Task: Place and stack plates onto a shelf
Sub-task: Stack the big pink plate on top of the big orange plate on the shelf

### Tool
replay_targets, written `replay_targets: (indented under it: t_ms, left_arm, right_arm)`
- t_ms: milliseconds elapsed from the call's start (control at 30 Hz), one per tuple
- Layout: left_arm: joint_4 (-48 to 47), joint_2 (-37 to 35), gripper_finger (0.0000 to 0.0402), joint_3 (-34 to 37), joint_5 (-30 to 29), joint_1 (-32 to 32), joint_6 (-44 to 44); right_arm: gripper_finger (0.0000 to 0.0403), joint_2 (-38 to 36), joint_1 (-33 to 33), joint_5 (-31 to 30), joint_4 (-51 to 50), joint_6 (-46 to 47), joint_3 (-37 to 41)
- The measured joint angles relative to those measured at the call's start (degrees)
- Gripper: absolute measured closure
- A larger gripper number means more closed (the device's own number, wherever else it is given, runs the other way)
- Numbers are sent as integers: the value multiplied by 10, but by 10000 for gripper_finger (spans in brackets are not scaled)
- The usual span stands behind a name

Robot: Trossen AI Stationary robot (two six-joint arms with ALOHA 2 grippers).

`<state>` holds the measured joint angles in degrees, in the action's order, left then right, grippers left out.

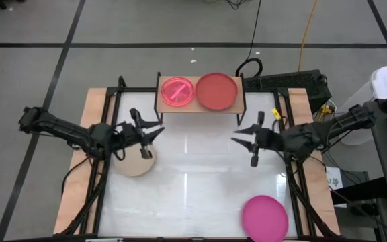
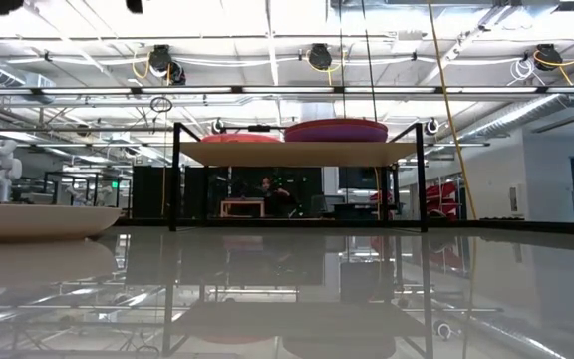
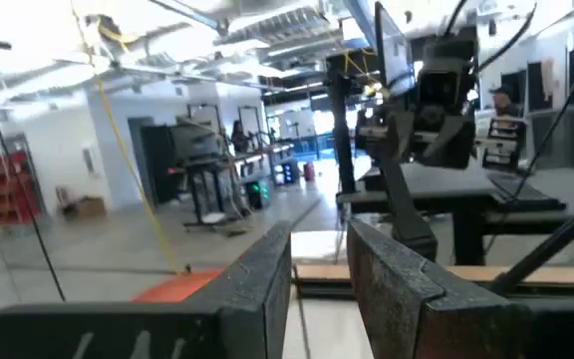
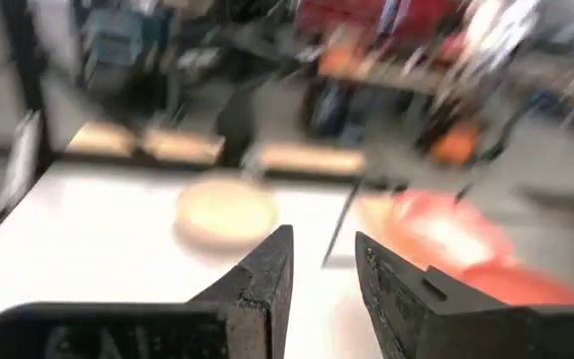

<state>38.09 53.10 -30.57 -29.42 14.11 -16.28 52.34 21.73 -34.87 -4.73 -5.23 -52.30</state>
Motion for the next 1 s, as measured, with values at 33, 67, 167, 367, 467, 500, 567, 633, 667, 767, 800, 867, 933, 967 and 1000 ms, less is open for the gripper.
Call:
replay_targets:
  t_ms: [33,67,167,367,467,500,567,633,667,767,800,867,933,967,1000]
  left_arm:
    - [6,0,295,11,1,0,13]
    - [10,1,295,18,7,0,27]
    - [6,2,295,36,14,4,74]
    - [8,7,295,64,14,18,140]
    - [10,17,295,66,12,18,144]
    - [14,19,295,66,10,17,148]
    - [16,25,295,66,9,17,153]
    - [5,32,295,66,9,17,159]
    - [2,36,295,66,9,17,164]
    - [-4,45,295,66,9,18,169]
    - [-4,49,295,66,9,17,168]
    - [-5,54,295,66,9,16,168]
    - [-5,55,295,66,9,16,168]
    - [-5,55,295,66,9,16,168]
    - [-5,55,295,66,9,16,168]
  right_arm:
    - [310,15,-3,18,-57,22,-32]
    - [310,29,-7,44,-112,44,-63]
    - [310,76,-22,161,-260,115,-139]
    - [310,140,-27,435,-394,228,-151]
    - [310,158,-12,490,-389,262,-91]
    - [310,163,-8,496,-379,270,-67]
    - [310,171,-4,500,-347,282,-15]
    - [310,180,-2,503,-314,311,35]
    - [310,183,-2,510,-295,323,58]
    - [310,188,-2,545,-239,347,117]
    - [310,189,2,547,-219,352,134]
    - [310,189,11,557,-186,362,165]
    - [310,189,20,581,-151,372,188]
    - [310,189,24,590,-134,379,197]
    - [310,189,29,593,-123,386,202]
